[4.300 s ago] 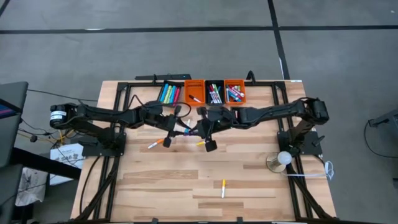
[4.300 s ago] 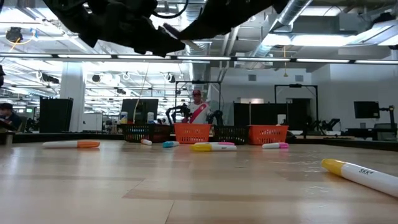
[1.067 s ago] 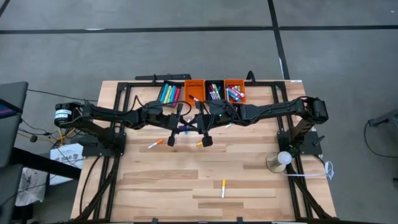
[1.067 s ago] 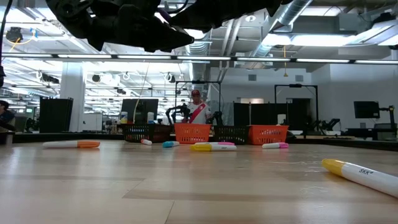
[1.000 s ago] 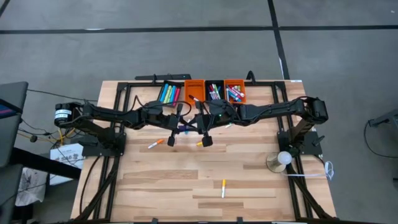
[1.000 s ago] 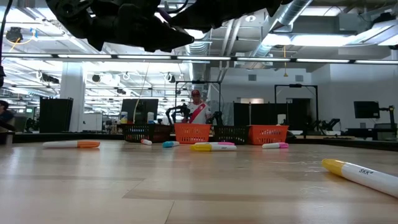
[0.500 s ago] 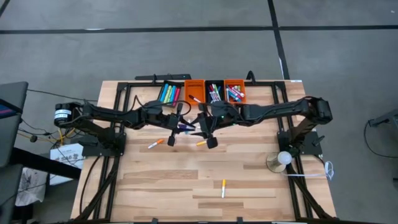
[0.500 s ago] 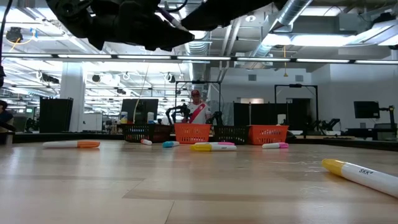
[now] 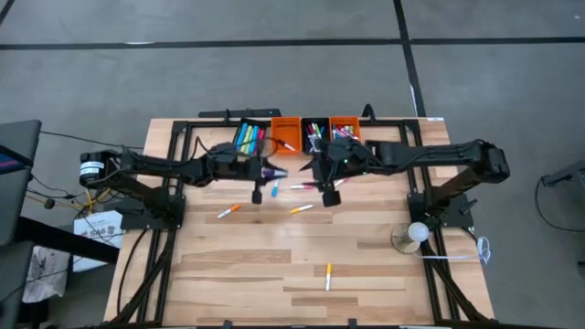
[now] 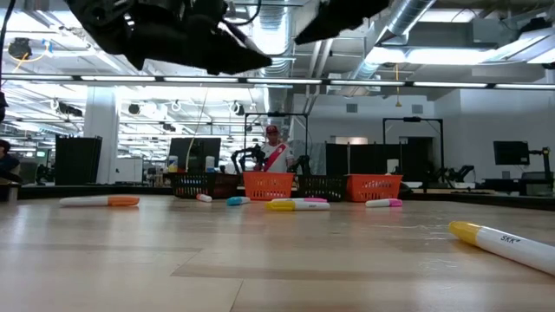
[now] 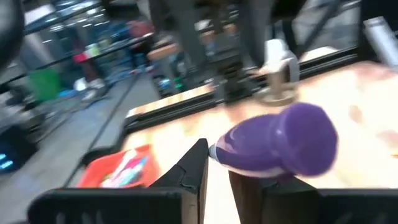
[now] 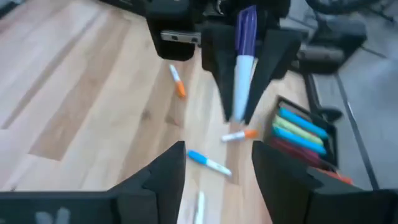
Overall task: Pick & Place Markers
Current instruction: Put the small violet highlighter pen into the left orange basket, then put the small yellow highlighter pen into the left orange basket
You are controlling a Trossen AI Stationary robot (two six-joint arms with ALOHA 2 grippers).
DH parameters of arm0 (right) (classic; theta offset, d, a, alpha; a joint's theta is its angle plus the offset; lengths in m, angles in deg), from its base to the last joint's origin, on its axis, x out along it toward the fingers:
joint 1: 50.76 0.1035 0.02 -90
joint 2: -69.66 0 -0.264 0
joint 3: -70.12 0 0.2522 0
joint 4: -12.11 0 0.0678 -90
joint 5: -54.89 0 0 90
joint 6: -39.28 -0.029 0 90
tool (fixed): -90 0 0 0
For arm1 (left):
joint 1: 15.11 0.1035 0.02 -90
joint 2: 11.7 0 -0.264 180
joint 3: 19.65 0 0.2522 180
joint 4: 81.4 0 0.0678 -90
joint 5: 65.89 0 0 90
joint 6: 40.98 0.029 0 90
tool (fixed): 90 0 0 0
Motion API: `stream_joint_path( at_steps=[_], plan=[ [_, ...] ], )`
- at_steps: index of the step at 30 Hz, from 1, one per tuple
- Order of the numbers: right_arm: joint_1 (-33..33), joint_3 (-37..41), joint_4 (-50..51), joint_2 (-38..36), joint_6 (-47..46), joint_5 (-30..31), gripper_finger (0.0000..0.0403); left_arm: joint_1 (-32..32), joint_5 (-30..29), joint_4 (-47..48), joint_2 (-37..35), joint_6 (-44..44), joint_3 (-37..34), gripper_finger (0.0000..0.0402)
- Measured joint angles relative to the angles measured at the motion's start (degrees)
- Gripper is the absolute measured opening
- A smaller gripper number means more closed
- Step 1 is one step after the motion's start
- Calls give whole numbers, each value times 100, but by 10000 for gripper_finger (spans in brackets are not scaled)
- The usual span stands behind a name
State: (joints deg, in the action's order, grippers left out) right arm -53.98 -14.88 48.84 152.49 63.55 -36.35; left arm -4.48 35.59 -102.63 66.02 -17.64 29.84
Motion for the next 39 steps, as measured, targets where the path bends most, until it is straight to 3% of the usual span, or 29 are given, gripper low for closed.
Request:
stream_joint_path(
  at_steps=[8,16,24,39],
  plan=[
    [-423,-4,768,-202,-296,10,144,1114,-143,-424,163,-863,-7,47],
    [-761,173,673,-93,-323,-21,127,2073,-144,-1081,1223,-1953,421,58],
    [-921,402,660,-99,-374,-32,129,2345,-145,-1039,2018,-2534,960,61],
    [-925,612,664,-99,-488,-43,127,2271,-205,-767,2138,-2533,955,63]
  ],
)
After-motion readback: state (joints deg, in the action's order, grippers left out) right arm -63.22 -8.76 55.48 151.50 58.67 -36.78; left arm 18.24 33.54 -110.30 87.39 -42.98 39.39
